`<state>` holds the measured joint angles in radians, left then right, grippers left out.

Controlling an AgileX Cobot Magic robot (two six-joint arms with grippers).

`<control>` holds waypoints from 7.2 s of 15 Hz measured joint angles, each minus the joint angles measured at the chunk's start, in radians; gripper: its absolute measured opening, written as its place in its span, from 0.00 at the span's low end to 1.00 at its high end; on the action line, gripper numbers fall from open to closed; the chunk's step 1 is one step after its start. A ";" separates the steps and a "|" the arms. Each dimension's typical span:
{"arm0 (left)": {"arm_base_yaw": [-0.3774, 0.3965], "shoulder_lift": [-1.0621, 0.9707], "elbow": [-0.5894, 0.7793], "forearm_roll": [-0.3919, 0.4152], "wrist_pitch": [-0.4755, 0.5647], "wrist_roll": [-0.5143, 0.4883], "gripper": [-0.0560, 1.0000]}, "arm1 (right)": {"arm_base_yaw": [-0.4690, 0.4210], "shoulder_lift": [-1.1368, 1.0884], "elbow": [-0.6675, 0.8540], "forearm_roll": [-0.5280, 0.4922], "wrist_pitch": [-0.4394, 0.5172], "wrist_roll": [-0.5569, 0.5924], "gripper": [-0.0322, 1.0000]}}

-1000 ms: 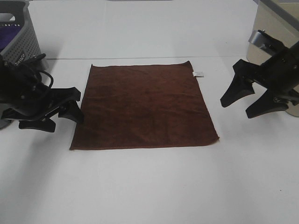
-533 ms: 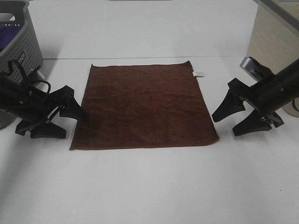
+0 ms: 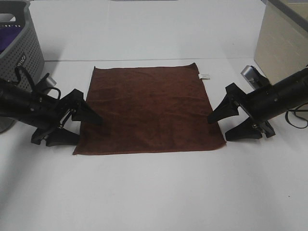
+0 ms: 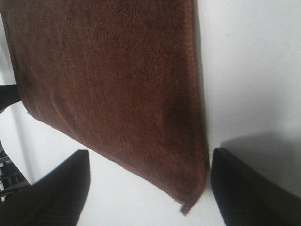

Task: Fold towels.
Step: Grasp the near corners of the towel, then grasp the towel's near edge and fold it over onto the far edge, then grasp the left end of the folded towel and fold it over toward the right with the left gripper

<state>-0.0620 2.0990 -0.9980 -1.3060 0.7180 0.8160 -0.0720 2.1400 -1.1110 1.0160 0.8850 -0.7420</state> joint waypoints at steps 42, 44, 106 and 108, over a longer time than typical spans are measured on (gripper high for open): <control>-0.101 0.074 -0.441 0.502 -0.125 -0.487 0.07 | 0.142 0.134 -0.479 -0.241 -0.036 0.294 0.05; -0.103 0.100 -0.443 0.499 -0.158 -0.487 0.07 | 0.145 0.166 -0.483 -0.226 -0.072 0.294 0.05; -0.423 0.285 -0.963 0.636 0.077 -0.821 0.13 | 0.127 -0.009 -0.495 -0.683 0.101 0.531 0.90; -0.447 0.317 -1.009 0.630 0.078 -0.844 0.34 | 0.127 -0.009 -0.495 -0.683 0.101 0.531 0.90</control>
<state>-0.5090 2.4160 -2.0070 -0.6760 0.7960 -0.0280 0.0550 2.1310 -1.6060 0.3330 0.9860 -0.2110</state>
